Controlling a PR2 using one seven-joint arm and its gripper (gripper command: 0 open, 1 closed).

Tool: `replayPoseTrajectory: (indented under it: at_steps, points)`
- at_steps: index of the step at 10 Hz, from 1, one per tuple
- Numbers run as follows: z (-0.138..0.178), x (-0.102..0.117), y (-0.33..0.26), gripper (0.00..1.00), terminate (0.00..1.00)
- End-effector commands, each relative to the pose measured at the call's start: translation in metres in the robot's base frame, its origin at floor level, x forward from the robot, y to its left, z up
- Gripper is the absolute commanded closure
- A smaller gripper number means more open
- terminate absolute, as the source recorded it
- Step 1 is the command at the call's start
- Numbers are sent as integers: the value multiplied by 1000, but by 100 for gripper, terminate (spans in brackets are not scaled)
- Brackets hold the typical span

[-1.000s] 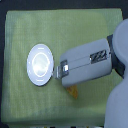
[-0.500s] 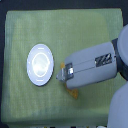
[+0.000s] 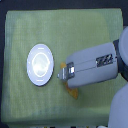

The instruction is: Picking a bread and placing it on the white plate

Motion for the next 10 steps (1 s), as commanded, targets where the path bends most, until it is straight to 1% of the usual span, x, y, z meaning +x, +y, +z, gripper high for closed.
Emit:
replayPoseTrajectory:
  at_steps: [1, 4, 5, 6, 9, 10]
  points:
    - [-24, -6, 3, 0, 0]
    - [-21, -8, 0, 0, 0]
    - [-14, -4, -5, 0, 0]
    - [-12, -3, -3, 100, 0]
    - [-5, 17, 2, 100, 0]
    - [-3, 21, -1, 100, 0]
